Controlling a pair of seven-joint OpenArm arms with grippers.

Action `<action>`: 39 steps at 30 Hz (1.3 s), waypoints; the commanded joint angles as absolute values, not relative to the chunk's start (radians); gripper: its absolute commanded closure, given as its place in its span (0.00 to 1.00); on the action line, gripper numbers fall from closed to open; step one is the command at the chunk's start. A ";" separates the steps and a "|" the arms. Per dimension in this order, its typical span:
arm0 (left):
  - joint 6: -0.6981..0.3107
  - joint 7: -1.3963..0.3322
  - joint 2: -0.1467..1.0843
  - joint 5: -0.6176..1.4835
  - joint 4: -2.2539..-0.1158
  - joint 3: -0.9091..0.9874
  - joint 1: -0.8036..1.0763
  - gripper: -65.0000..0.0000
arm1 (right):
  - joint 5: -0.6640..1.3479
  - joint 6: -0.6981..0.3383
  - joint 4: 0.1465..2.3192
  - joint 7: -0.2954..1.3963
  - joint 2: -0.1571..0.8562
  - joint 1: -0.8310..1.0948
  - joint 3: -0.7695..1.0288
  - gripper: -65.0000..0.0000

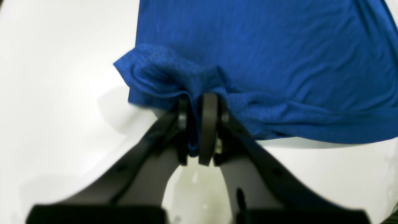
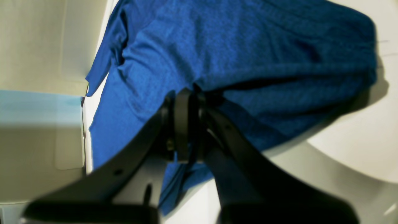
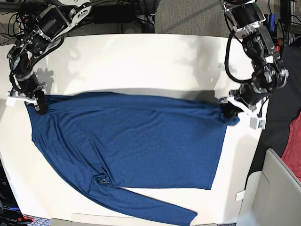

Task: Fold the T-shirt properly
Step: 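Lift the shoulders and drag the shirt toward the hem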

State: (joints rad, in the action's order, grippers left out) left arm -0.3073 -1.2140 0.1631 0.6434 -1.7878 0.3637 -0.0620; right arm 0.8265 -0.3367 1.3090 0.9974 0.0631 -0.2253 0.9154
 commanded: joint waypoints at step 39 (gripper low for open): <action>-0.311 -1.098 0.179 0.656 -1.471 0.364 -0.249 0.74 | 0.811 -0.461 1.084 0.923 0.125 -0.427 0.995 0.69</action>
